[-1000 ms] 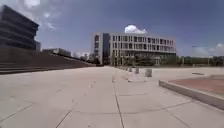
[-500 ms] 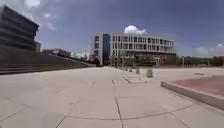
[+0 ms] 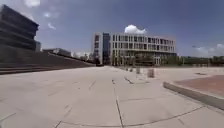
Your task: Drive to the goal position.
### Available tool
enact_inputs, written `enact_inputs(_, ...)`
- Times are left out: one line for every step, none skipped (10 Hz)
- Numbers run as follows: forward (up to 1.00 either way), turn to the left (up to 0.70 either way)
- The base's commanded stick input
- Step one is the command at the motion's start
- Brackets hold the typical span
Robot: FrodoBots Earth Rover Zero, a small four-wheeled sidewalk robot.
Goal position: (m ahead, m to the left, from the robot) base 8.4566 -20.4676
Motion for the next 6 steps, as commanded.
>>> enact_inputs(0.3, 0.01)
enact_inputs(0.3, 0.01)
enact_inputs(0.3, 0.01)
enact_inputs(0.3, 0.01)
enact_inputs(0.3, 0.01)
enact_inputs(0.3, 0.01)
